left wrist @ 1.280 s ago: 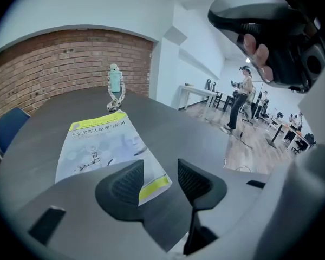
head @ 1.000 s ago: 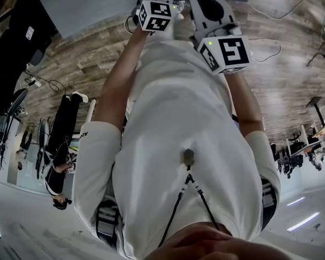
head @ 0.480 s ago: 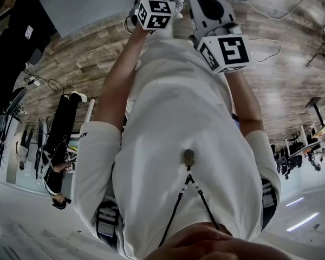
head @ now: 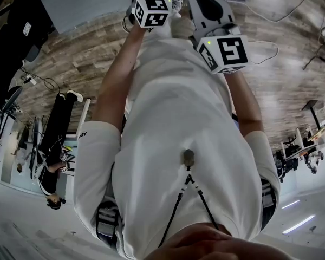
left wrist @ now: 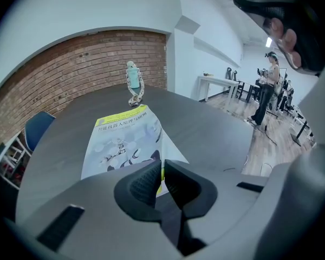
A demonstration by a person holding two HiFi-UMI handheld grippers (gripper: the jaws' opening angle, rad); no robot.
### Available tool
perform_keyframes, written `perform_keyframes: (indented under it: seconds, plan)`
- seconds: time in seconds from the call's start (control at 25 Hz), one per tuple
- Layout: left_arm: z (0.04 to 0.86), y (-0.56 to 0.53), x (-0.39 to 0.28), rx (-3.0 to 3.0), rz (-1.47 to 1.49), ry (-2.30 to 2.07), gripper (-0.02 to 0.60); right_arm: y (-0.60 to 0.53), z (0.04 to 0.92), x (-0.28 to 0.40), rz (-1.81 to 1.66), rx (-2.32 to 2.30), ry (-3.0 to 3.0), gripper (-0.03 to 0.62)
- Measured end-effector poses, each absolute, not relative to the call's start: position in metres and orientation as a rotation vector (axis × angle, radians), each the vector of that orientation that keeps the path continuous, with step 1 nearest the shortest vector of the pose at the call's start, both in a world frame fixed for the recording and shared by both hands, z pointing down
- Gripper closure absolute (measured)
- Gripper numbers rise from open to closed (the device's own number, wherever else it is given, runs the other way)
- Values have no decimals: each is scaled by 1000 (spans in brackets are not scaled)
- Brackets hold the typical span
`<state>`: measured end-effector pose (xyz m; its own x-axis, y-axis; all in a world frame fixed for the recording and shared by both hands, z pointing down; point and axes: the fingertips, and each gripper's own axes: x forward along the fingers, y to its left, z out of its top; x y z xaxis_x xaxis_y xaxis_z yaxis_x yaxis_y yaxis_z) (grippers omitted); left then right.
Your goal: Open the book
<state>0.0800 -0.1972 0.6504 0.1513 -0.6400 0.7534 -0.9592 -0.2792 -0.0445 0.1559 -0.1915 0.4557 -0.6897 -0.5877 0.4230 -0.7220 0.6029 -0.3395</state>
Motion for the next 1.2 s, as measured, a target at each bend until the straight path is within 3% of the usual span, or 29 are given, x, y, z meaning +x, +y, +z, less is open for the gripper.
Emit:
perform_keyframes:
  seconds: [1.2]
  plan:
    - [612,-192,39,2136,808,-1399,555,-186,439,99,646,1123,-2549,556]
